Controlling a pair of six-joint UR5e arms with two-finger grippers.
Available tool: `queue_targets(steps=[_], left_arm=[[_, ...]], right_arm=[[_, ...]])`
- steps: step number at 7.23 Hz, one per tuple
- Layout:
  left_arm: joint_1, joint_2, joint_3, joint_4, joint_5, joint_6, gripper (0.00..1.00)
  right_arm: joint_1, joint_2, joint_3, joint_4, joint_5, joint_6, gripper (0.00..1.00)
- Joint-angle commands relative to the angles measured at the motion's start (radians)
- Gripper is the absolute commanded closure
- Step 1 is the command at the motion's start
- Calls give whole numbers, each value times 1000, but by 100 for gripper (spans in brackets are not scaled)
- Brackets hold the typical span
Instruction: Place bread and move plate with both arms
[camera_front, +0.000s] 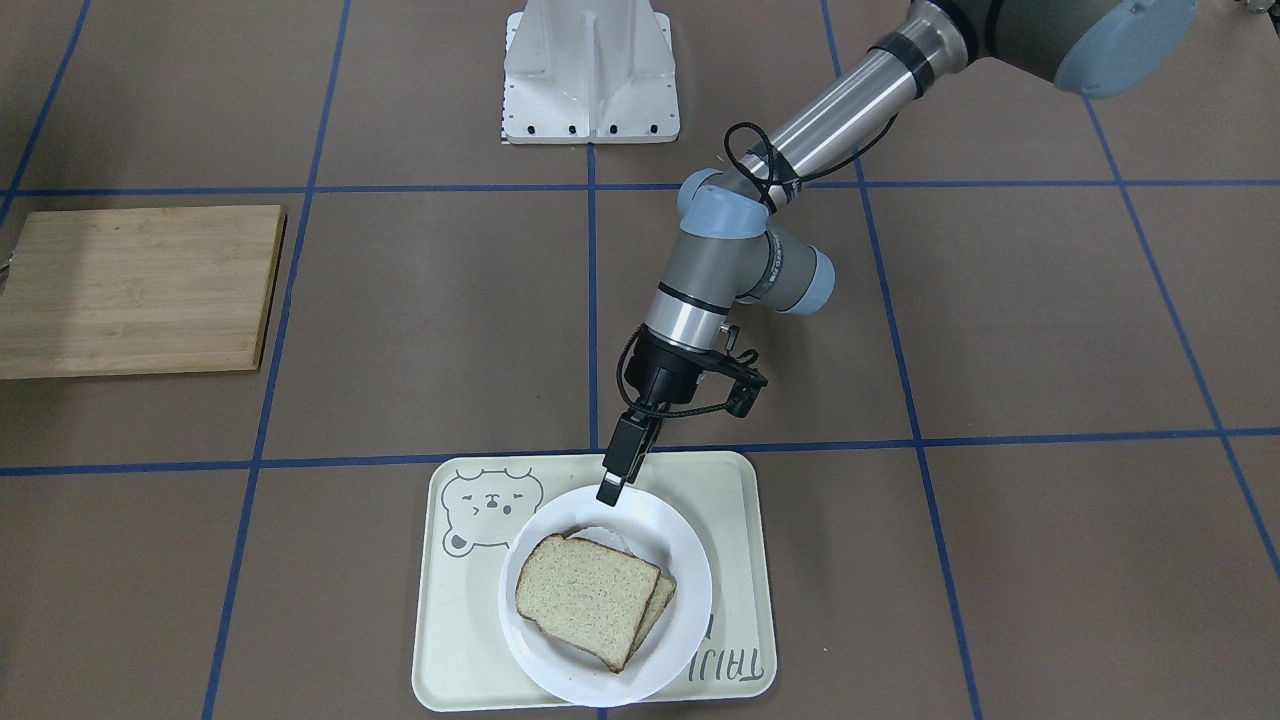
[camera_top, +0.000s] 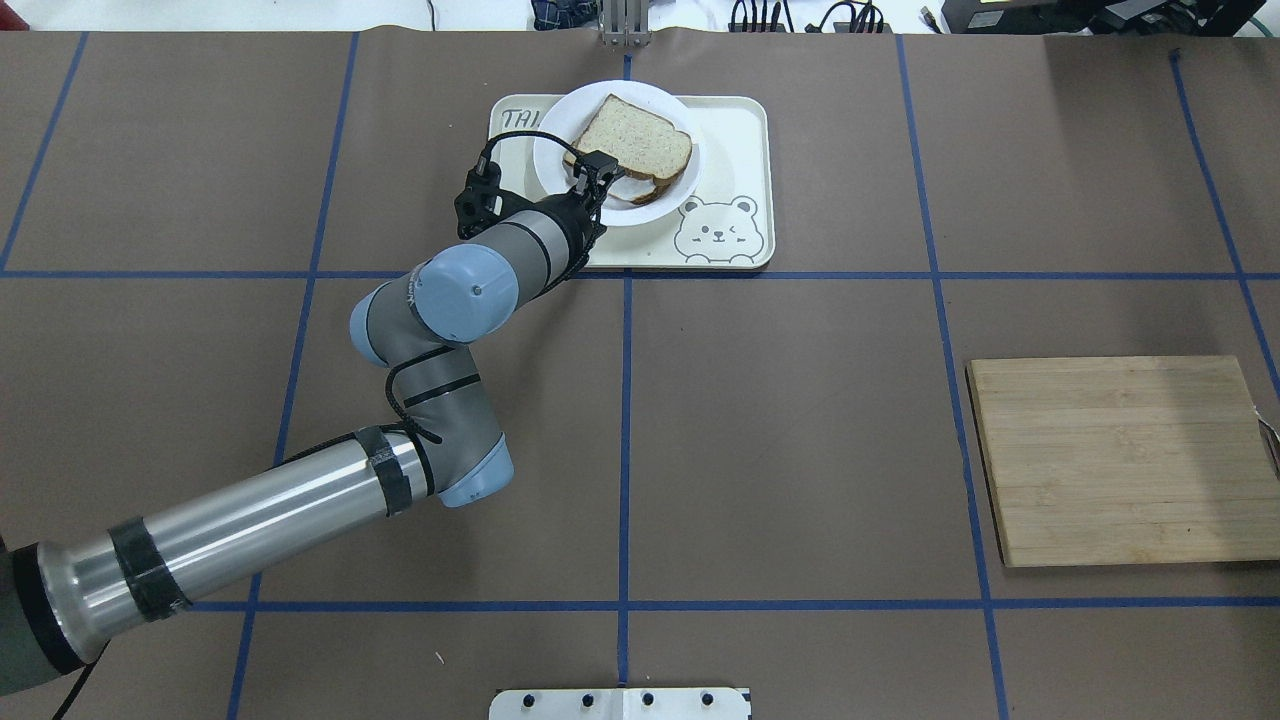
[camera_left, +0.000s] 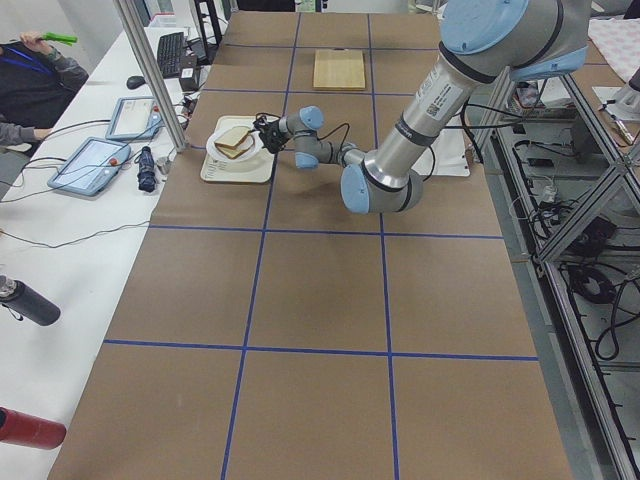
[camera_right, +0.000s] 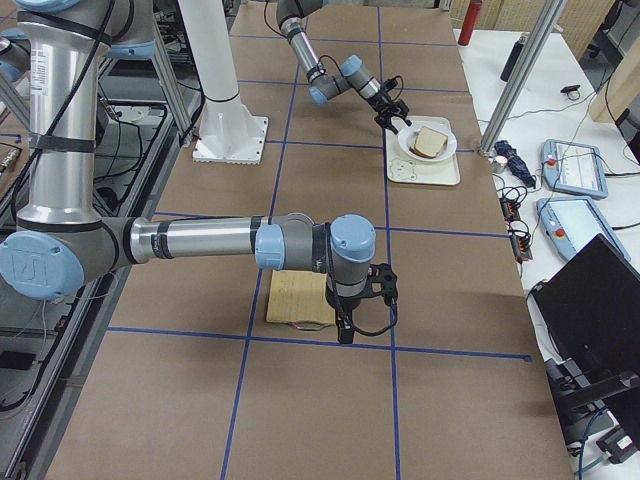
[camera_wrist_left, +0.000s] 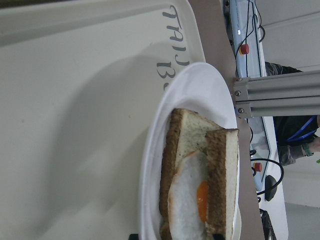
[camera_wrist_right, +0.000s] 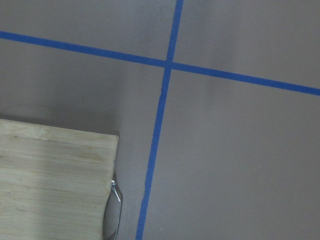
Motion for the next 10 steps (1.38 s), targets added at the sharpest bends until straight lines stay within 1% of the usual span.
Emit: queue_targets(steps=[1,2,3,4,5,6,7,8,9,10], left_arm=[[-3,94,-187,80,-123,162,1],[-5,107,-270,183,-193,210,1],[-5,115,-370,278,-199,301,1],[-5,124,-497,455,-265,448,1],[-5,159,-623,662,-331,621,1],[-8,205,-712,804,-338,843,1],[-15,255,-767,912,-354,1053,1],[-55,291,-797,975,-357,1216,1],[-101,328,-806,1039,-368,1297,1],[-206,365,-808,1133,-467,1462,1]], right_arm=[[0,1,-1,0,-1,0,0],[0,1,0,0,-1,-1,0],[0,-2,0,0,-1,-3,0],[0,-4,0,0,-1,-7,0],[0,-5,-3,0,-1,-7,0],[0,-5,-7,0,-1,-11,0],[0,-5,-9,0,-1,-11,0],[0,-5,-10,0,-1,-12,0],[0,-5,-10,0,-2,-11,0],[0,-7,-16,0,-4,-9,0]])
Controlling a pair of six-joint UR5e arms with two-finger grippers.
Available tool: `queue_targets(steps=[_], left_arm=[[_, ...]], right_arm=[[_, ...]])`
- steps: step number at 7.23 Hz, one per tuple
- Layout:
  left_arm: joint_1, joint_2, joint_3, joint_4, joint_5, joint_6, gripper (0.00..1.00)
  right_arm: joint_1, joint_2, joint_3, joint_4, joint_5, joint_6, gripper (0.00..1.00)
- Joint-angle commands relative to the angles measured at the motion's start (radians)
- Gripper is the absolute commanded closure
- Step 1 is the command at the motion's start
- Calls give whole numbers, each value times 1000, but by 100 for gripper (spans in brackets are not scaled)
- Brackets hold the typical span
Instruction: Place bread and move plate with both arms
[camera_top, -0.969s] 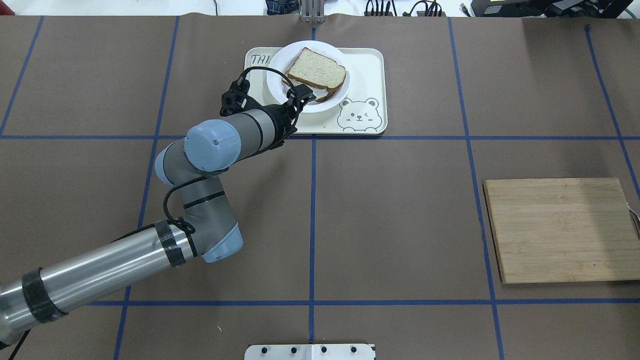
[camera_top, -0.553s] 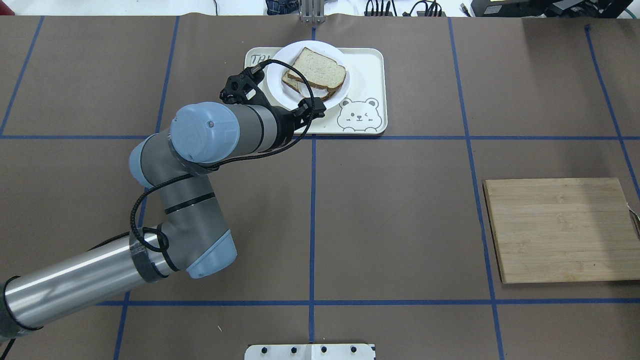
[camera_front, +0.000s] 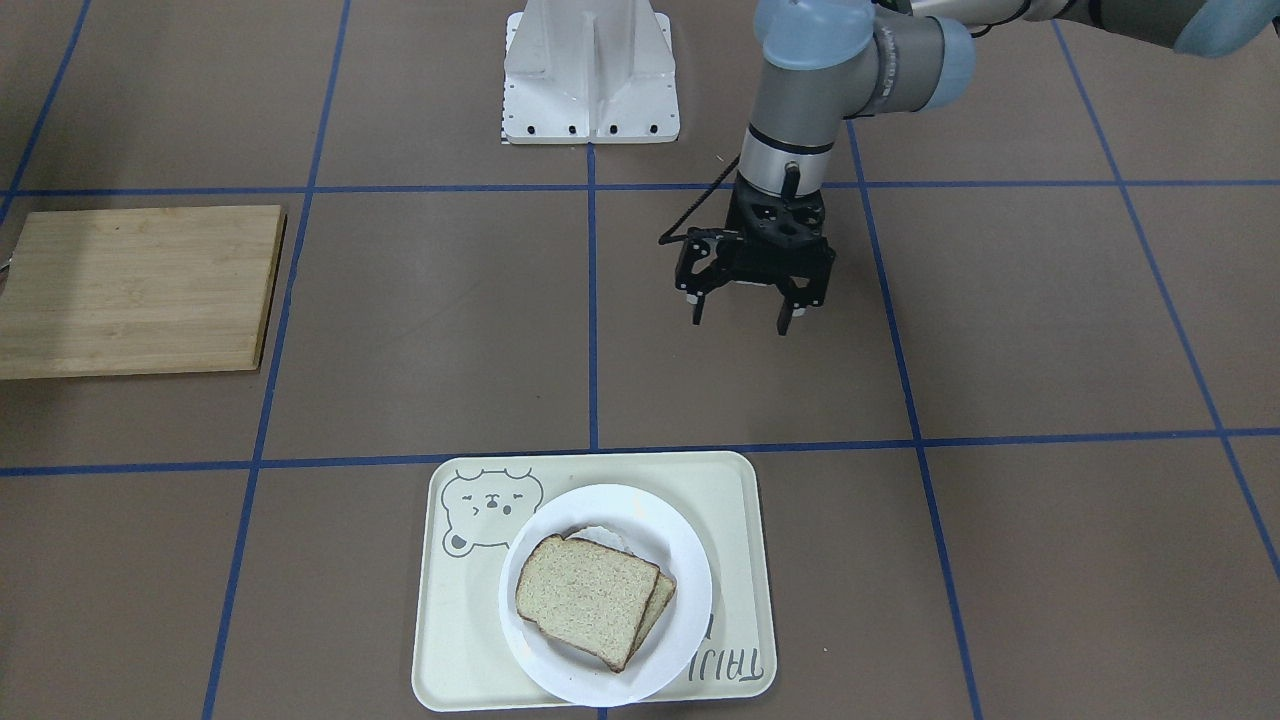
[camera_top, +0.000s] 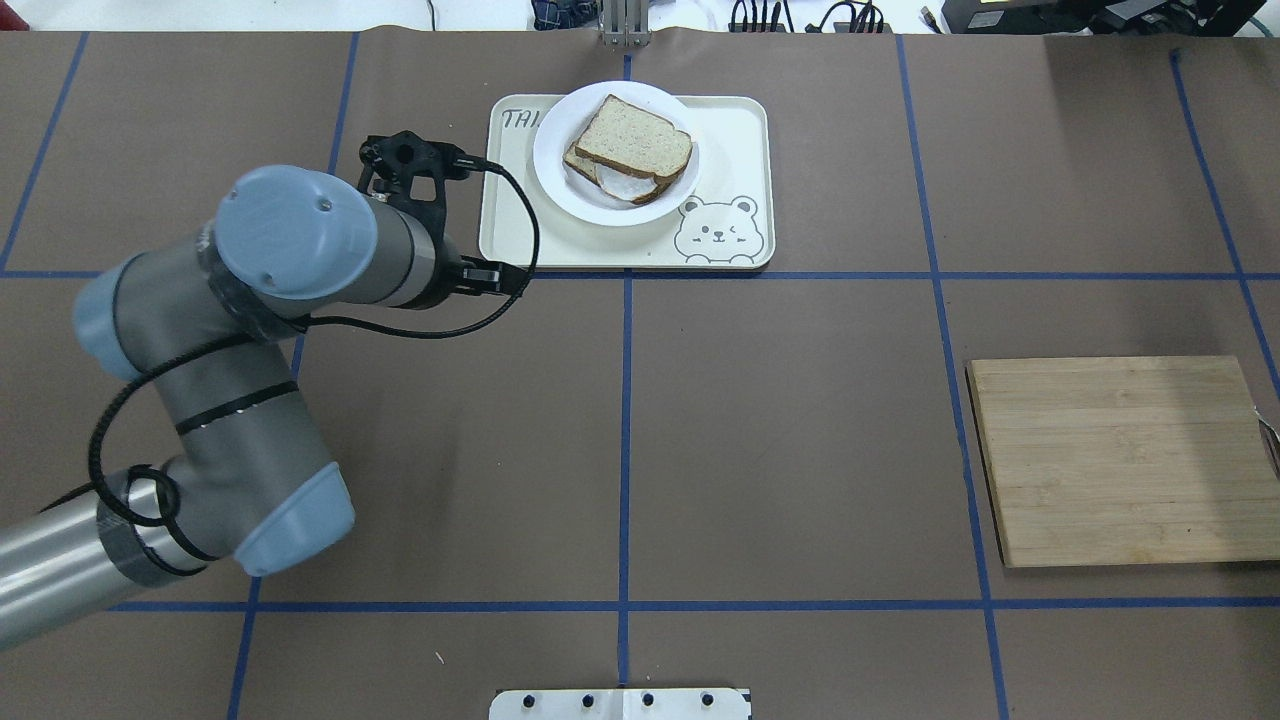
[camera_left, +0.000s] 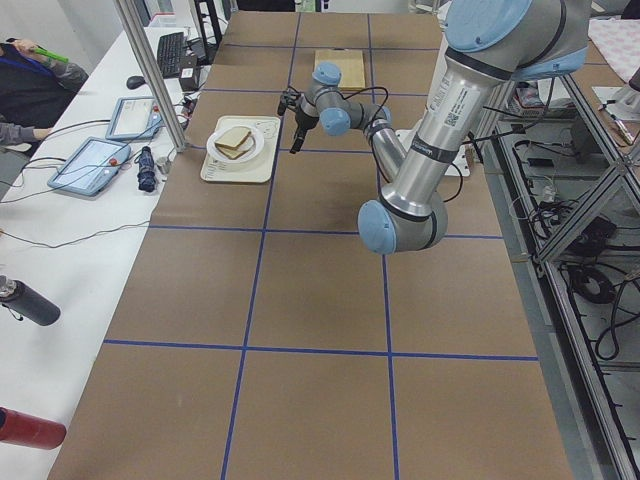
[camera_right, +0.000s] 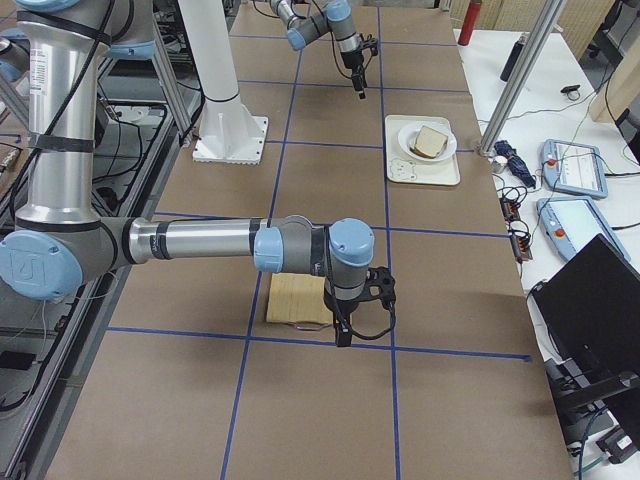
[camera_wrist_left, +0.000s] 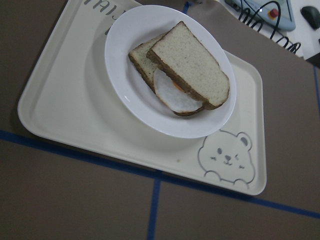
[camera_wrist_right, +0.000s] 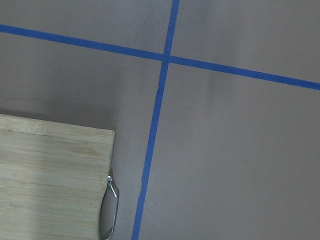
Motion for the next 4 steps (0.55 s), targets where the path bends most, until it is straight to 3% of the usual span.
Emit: queue_targets(steps=[1,2,4], left_arm=[[-228,117,-13,137,-182,410,1],[-360,186,-4,144,-252,635,1],[-586,294,32,194,-432,893,1]], right_arm=[[0,-1,-6,0,0,0,0],[0,-1,-6,0,0,0,0],[0,2,-11,0,0,0,0]])
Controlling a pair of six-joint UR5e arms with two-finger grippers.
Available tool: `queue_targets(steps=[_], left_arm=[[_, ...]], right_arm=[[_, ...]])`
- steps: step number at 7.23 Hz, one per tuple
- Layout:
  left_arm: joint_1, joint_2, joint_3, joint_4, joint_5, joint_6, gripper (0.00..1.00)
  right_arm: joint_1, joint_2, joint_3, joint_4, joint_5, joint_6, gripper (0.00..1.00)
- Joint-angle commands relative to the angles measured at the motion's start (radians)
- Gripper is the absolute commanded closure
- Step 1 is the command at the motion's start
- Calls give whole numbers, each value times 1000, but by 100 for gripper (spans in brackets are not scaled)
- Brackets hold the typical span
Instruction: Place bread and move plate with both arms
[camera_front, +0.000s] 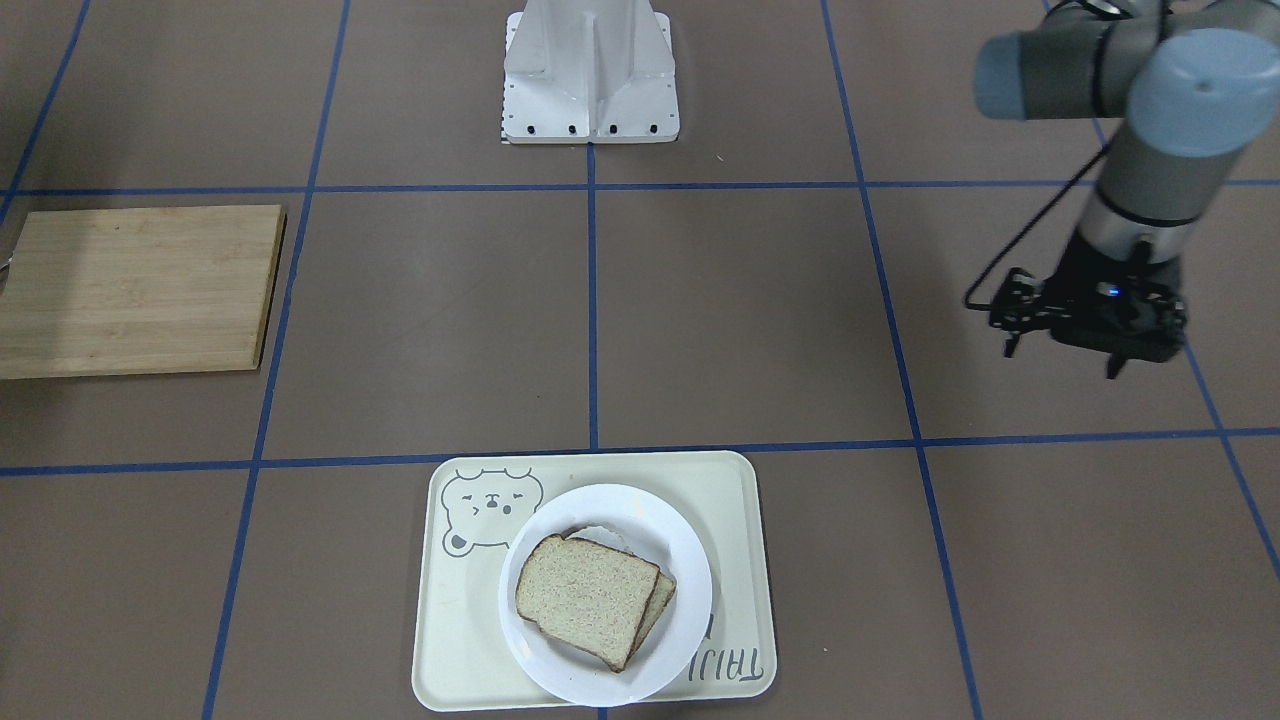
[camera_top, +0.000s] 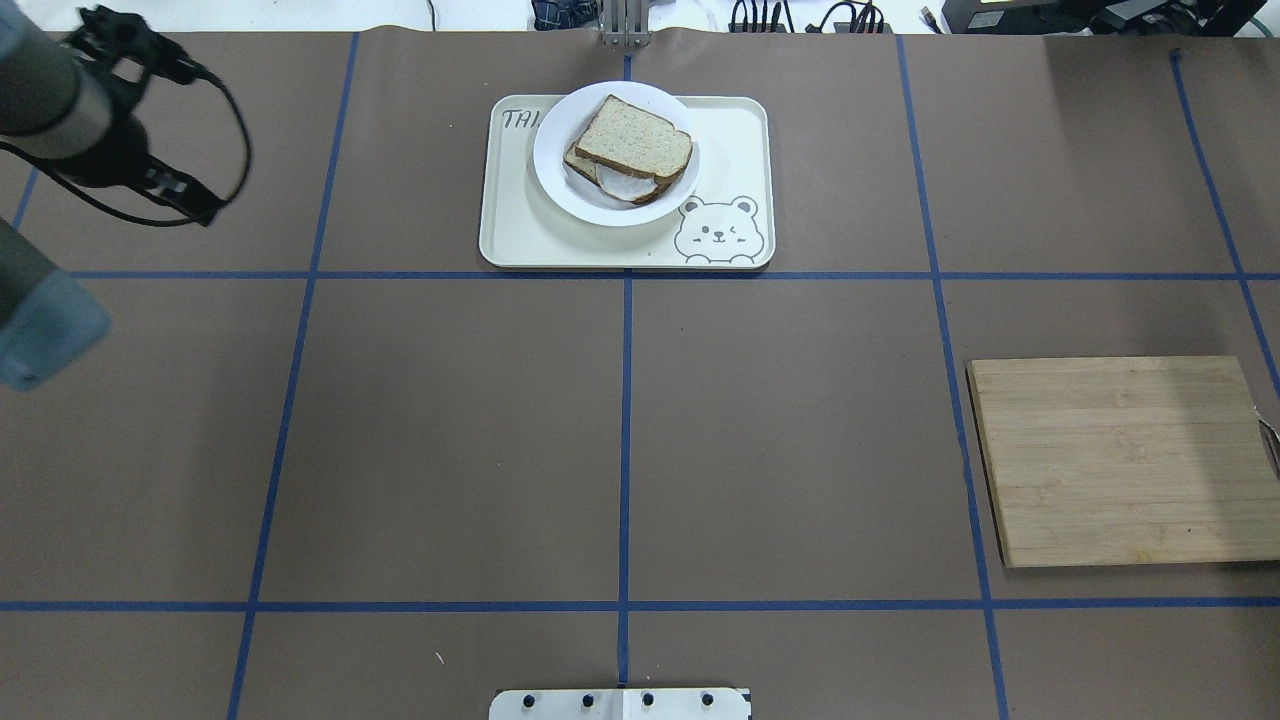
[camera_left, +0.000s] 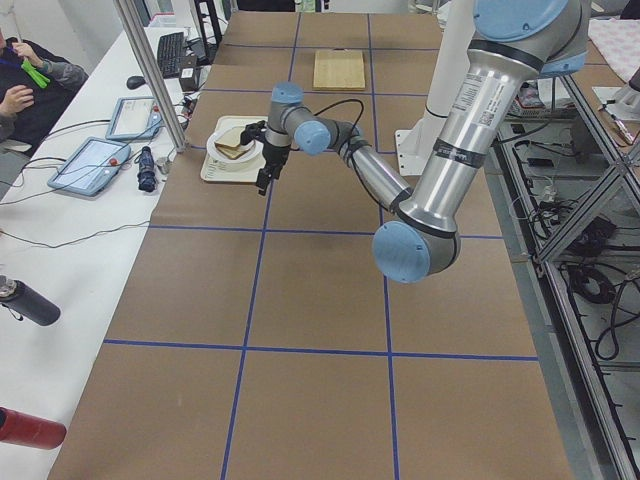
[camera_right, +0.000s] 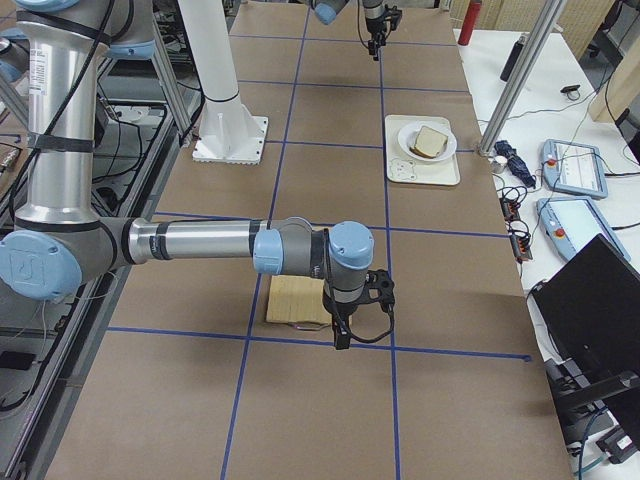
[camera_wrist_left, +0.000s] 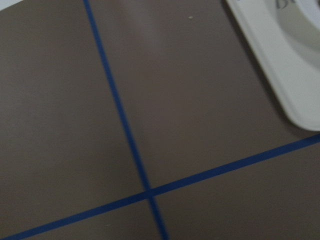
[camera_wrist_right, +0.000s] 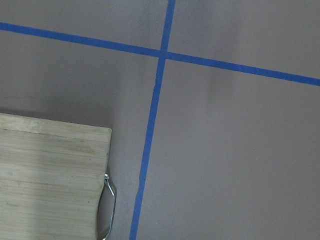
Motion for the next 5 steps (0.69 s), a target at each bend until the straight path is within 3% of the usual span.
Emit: queue_targets(steps=[1,3,5], left_arm=[[-233,131,42,39,-145,293,1],[-379,231,94,37,-248,423,1],[-482,387,85,19,-314,437,1]], right_arm=[[0,2,-1,0,0,0,0],[0,0,-4,0,-1,0,0],[0,0,-8,0,-1,0,0]])
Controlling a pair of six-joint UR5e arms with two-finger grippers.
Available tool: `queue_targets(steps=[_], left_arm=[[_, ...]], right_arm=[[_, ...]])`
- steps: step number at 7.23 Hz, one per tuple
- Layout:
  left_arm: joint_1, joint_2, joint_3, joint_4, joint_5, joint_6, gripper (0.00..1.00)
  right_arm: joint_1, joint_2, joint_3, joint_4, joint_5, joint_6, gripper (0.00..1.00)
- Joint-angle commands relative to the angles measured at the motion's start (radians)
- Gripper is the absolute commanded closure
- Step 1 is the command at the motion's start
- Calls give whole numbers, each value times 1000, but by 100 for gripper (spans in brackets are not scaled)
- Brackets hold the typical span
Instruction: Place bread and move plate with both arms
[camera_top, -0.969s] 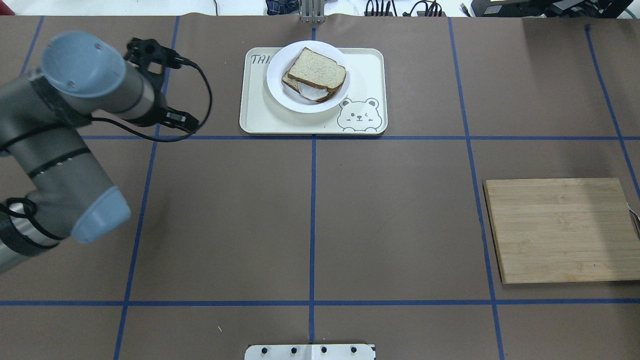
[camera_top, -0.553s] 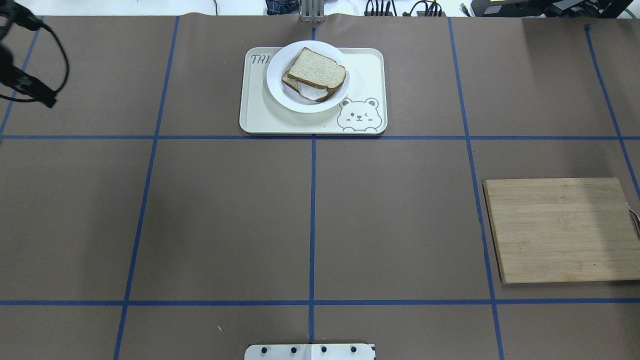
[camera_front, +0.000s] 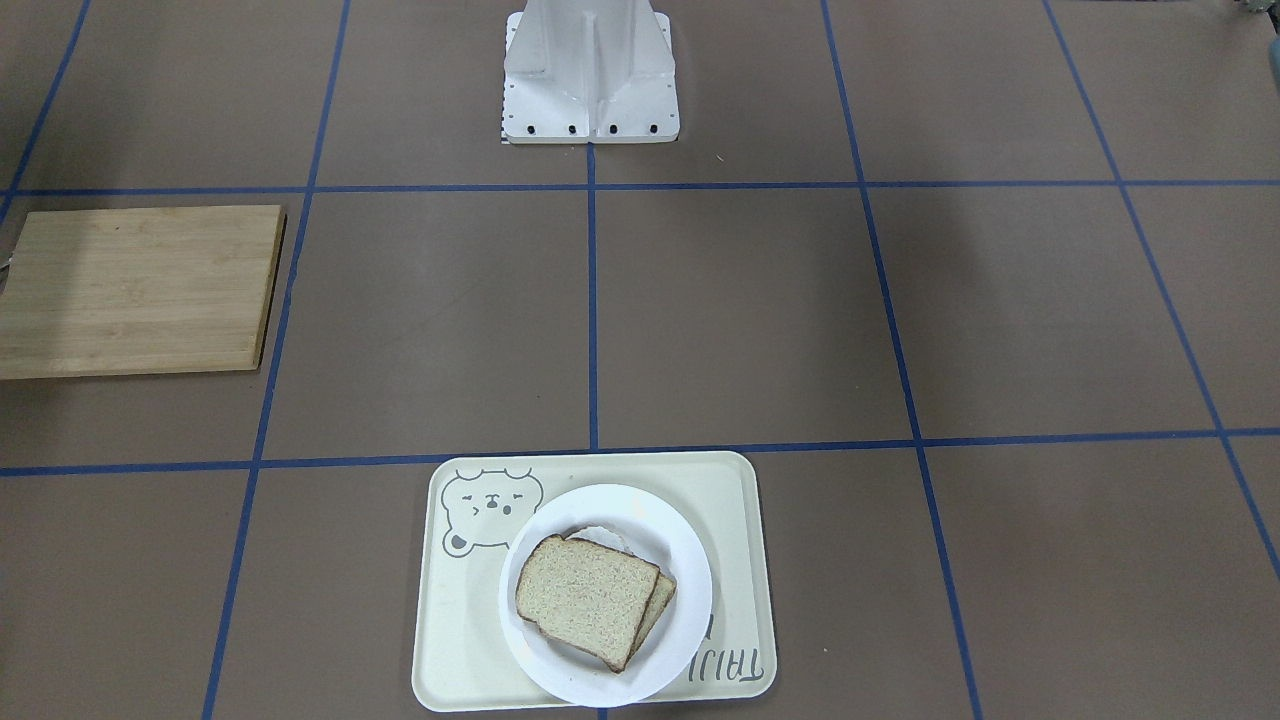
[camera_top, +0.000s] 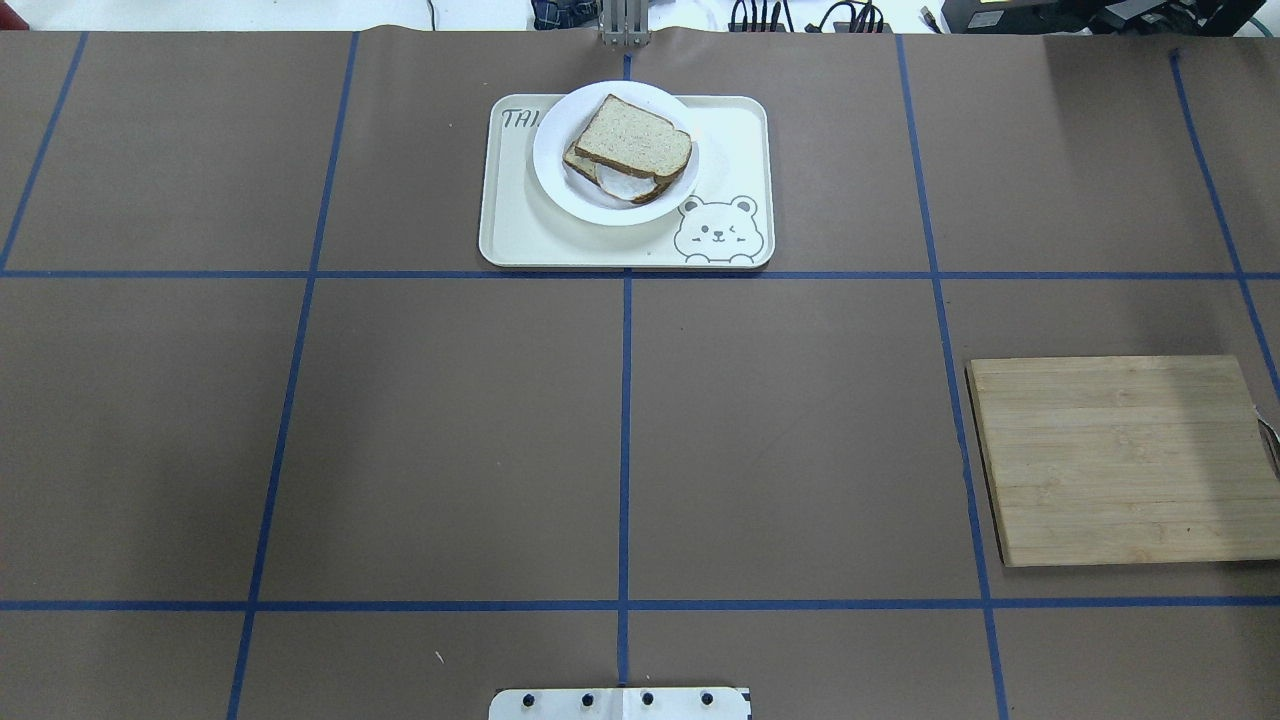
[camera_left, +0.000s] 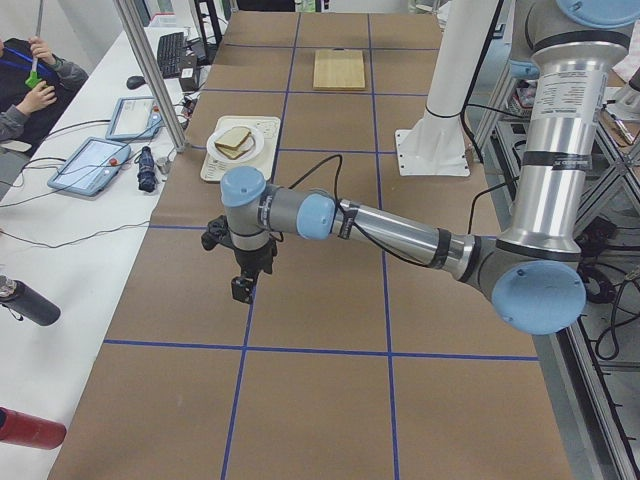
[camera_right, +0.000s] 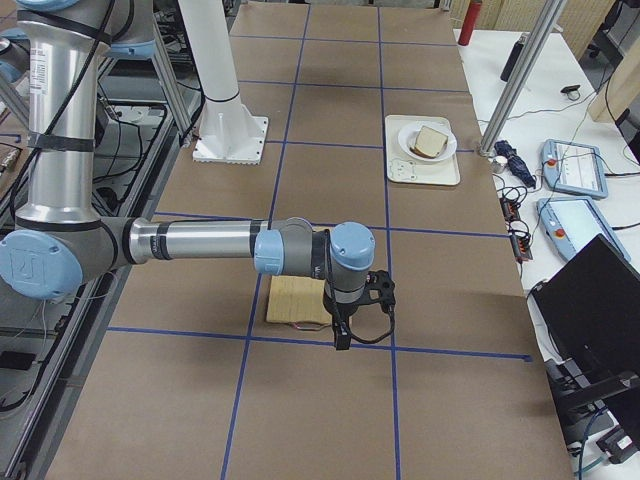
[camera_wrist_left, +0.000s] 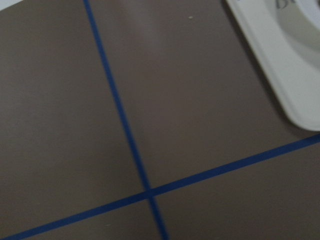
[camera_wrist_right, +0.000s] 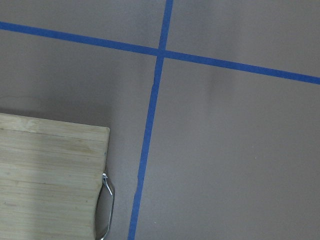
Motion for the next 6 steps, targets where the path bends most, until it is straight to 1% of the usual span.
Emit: queue_targets(steps=[1,2,6], left_arm=[[-115,161,-7,-54,-50,14,1],[-120,175,8,-41,-89,7,1],[-129,183,2,-55,-67,7,1]], right_arm=[[0,0,-2,0,0,0,0],[0,-2,-3,0,0,2,0],[0,0,-3,0,0,2,0]])
